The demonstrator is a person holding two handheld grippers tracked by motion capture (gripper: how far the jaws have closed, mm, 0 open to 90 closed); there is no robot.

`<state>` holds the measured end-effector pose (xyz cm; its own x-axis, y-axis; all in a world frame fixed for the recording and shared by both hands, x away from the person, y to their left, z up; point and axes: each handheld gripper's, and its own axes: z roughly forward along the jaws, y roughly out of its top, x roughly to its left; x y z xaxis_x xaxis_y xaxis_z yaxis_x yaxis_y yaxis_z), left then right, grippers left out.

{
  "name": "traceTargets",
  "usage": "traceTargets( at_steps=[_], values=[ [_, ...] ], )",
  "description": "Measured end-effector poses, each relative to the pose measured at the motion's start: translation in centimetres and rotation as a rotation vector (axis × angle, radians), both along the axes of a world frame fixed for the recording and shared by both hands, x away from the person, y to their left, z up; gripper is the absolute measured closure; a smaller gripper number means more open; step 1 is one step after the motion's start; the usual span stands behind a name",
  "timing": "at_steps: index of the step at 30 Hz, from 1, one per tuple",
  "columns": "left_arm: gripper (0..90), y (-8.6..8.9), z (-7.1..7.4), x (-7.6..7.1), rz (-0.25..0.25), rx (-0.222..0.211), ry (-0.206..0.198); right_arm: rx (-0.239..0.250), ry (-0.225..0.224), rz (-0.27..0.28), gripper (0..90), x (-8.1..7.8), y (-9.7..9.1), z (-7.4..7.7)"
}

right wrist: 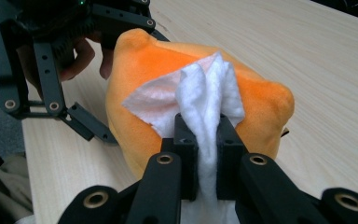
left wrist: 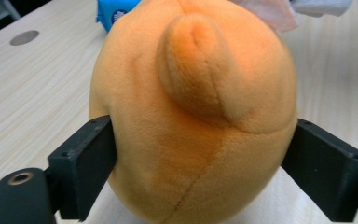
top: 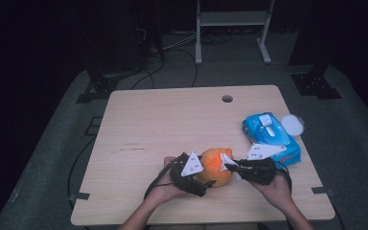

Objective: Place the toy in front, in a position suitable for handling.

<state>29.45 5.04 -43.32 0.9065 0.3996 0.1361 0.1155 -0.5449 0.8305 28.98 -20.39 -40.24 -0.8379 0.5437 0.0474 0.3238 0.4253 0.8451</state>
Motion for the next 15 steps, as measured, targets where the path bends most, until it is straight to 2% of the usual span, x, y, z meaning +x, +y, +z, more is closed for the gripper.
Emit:
traceTargets(
  at_steps=[2, 6, 10, 12, 15],
  values=[
    [14.9, 0.1, 0.1, -0.1, -0.007, 0.006, 0.004, 0.001, -0.001, 0.007, 81.8, -0.1, 0.0, -0.1],
    [18.1, 0.7, 0.5, 0.0, -0.028, 0.010, 0.043, 0.015, 0.016, 0.023, 81.9, 0.1, 0.2, -0.2],
    [23.2, 1.9, 0.7, 0.4, -0.071, -0.028, 0.090, 0.013, 0.018, 0.034, 81.9, 0.1, 0.5, -0.2],
    [25.5, 2.0, 0.6, 0.6, -0.077, -0.044, 0.088, 0.008, 0.016, 0.038, 81.9, 0.0, 0.6, -0.2],
    [36.2, 1.5, 0.1, 0.3, -0.080, -0.041, 0.070, -0.012, 0.009, 0.040, 82.1, -0.5, 0.9, 0.1]
  ],
)
